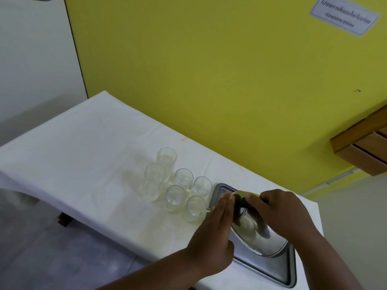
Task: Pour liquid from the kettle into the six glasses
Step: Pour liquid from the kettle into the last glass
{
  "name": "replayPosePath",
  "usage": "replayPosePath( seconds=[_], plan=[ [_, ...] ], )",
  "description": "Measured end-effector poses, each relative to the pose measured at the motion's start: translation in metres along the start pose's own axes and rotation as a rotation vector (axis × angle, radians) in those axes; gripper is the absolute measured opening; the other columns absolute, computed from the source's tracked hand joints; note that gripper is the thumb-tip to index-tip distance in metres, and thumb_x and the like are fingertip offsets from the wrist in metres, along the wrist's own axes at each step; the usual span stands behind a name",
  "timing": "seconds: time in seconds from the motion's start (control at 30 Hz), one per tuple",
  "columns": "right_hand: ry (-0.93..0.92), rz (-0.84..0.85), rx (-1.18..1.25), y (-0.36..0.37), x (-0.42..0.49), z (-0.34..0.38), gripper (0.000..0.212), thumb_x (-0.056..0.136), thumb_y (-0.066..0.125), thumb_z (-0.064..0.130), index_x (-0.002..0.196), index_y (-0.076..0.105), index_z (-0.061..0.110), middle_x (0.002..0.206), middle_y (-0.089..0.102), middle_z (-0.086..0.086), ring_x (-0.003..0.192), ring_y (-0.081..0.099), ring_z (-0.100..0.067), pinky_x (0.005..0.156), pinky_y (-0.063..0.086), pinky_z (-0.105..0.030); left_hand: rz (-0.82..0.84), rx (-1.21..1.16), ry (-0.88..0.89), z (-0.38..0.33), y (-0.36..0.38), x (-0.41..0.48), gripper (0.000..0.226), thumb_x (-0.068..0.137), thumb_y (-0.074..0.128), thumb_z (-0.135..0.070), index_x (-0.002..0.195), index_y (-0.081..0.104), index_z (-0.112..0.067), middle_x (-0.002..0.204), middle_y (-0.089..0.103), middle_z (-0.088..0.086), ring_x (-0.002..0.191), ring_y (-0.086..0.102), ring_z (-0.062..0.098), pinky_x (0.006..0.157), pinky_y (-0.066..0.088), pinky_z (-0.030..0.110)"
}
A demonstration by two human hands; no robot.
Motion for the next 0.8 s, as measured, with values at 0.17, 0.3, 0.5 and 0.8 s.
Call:
replayPosePath(
  seconds=[0.17, 0.3, 0.5, 0.8],
  plan=[
    [-0.010, -0.013, -0.020, -0.003, 0.001, 0.003, 0.057, 0.091, 0.053, 0.054, 0.049, 0.050, 0.014, 0.059, 0.066, -0.012, 0.065, 0.064, -0.027, 0.063, 0.051, -0.039, -0.013, -0.014, 0.001, -0.001, -0.002, 0.000, 0.089, 0.079, 0.046, 0.000, 0.152, -0.002, -0.011, 0.159, -0.010, -0.003, 0.147, -0.007, 0.012, 0.118, 0.017, 0.032],
    [-0.026, -0.007, -0.044, -0.003, 0.002, 0.006, 0.060, 0.091, 0.051, 0.056, 0.048, 0.047, 0.015, 0.059, 0.064, -0.011, 0.064, 0.062, -0.028, 0.062, 0.050, -0.039, -0.010, -0.024, -0.012, 0.000, -0.002, 0.000, 0.091, 0.080, 0.050, 0.000, 0.153, -0.003, -0.014, 0.162, -0.007, -0.003, 0.148, -0.005, 0.012, 0.118, 0.021, 0.033],
    [-0.039, 0.007, -0.044, -0.003, 0.003, 0.008, 0.060, 0.090, 0.055, 0.053, 0.045, 0.041, 0.016, 0.051, 0.049, -0.006, 0.054, 0.048, -0.026, 0.058, 0.042, -0.036, -0.017, -0.027, -0.004, -0.002, -0.003, -0.001, 0.090, 0.080, 0.049, 0.000, 0.153, -0.002, -0.012, 0.161, -0.007, -0.001, 0.148, -0.004, 0.013, 0.117, 0.021, 0.034],
    [-0.068, 0.012, -0.083, -0.003, 0.005, 0.012, 0.060, 0.089, 0.052, 0.056, 0.047, 0.041, 0.015, 0.048, 0.044, -0.003, 0.054, 0.047, -0.024, 0.055, 0.037, -0.035, -0.030, -0.041, -0.012, -0.001, -0.004, -0.002, 0.093, 0.079, 0.051, 0.001, 0.153, -0.004, -0.013, 0.161, -0.010, -0.002, 0.147, -0.006, 0.011, 0.117, 0.021, 0.033]
  ],
)
Point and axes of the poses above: each hand's wrist, its own x-axis towards the middle knuckle, its own y-axis out of the palm, z = x × y, the point moved 8 cm from there along x, towards the middle knuckle
